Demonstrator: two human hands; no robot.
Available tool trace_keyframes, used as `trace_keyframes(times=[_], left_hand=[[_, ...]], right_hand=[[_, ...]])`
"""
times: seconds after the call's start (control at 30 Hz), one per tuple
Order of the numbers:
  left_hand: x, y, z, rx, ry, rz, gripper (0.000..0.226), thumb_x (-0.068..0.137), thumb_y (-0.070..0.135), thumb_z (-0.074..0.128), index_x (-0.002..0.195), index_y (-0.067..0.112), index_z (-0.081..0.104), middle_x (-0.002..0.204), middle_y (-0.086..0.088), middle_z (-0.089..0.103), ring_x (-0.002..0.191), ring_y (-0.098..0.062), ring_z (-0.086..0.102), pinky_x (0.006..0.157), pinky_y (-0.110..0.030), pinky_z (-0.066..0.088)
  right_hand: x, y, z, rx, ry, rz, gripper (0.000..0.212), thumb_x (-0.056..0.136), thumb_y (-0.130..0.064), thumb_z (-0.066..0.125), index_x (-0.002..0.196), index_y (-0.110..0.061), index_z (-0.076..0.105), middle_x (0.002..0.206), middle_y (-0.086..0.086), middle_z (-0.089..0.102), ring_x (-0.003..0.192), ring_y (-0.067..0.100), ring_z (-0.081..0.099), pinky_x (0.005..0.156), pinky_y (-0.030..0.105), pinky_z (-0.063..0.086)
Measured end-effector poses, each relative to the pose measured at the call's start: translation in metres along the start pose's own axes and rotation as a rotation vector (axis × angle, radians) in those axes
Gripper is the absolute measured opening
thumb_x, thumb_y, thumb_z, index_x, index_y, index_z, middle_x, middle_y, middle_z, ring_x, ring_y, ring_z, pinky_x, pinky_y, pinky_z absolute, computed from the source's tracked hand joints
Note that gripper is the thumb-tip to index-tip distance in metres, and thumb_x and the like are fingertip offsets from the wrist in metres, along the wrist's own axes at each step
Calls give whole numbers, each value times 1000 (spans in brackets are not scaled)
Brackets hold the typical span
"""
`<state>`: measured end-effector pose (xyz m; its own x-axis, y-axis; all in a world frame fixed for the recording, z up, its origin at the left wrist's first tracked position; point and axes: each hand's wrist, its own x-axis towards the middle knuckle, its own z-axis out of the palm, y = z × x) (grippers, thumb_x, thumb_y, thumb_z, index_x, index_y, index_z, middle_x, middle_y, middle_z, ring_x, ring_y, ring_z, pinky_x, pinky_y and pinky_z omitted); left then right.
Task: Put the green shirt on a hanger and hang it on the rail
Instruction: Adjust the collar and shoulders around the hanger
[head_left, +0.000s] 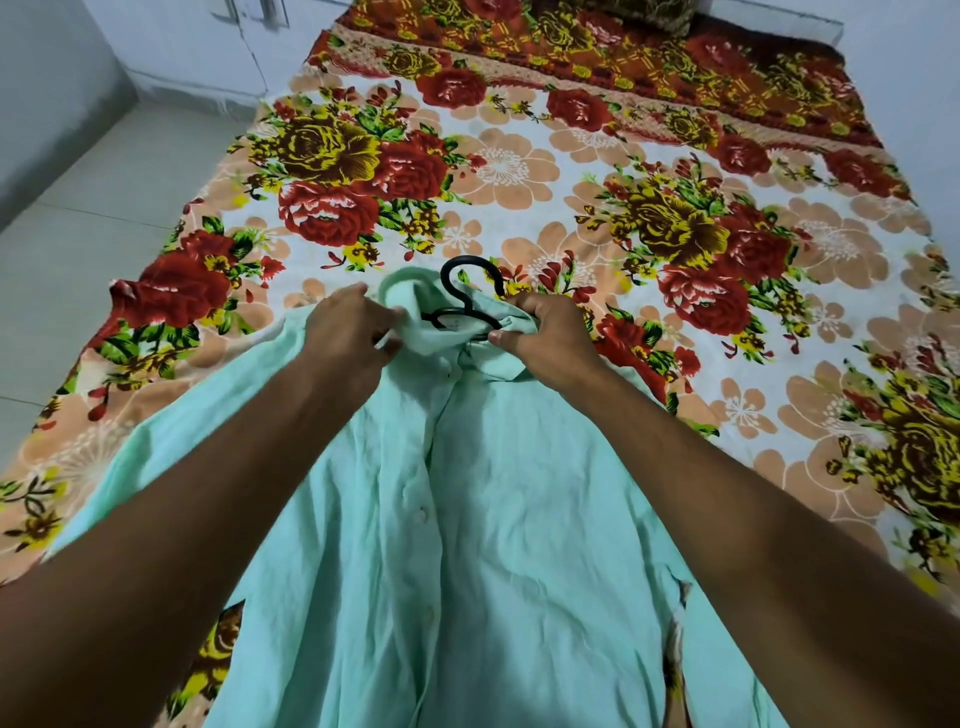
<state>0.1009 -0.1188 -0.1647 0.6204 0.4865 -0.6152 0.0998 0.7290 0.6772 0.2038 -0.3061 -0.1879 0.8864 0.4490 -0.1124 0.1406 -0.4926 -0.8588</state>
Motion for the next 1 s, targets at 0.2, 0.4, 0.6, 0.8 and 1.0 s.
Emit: trace_keyframes(times=[0.2,0.4,0.6,0.8,1.0], left_hand=[[-7,-29,-14,191,67,-46,16,87,-7,66,101,0,64,101,-16,65,91,-28,64,78,-41,62],[5,2,-13,255,-78,39,25,100,-2,45,91,14,61,93,-6,68,91,-24,66,76,-42,60],[15,27,-13,334,-191,-94,19,102,2,41,102,6,59,113,-14,67,108,-31,68,95,-52,55],[16,39,-6,370,-165,-197,18,104,8,44,101,4,61,104,-13,68,99,-27,69,79,-49,57],[13,52,2,428,-66,-360,25,105,14,40,110,9,64,114,-10,72,105,-28,66,85,-48,50]], right_hand=[[-1,-4,-5,7,-59,17,16,83,-10,80,99,-9,76,90,4,76,86,23,73,84,44,62],[-1,-12,-16,-6,150,-35,41,97,-31,68,65,-7,58,54,-5,37,54,11,34,58,30,31],[-6,-16,-9,-95,257,44,29,101,-23,59,91,1,70,77,15,67,65,20,50,61,32,35],[6,-14,-21,291,84,388,18,101,-15,56,103,-6,71,108,18,75,104,36,71,92,52,59],[6,-29,-42,552,-105,614,25,102,-1,42,98,-1,66,98,16,73,88,29,70,79,44,60]])
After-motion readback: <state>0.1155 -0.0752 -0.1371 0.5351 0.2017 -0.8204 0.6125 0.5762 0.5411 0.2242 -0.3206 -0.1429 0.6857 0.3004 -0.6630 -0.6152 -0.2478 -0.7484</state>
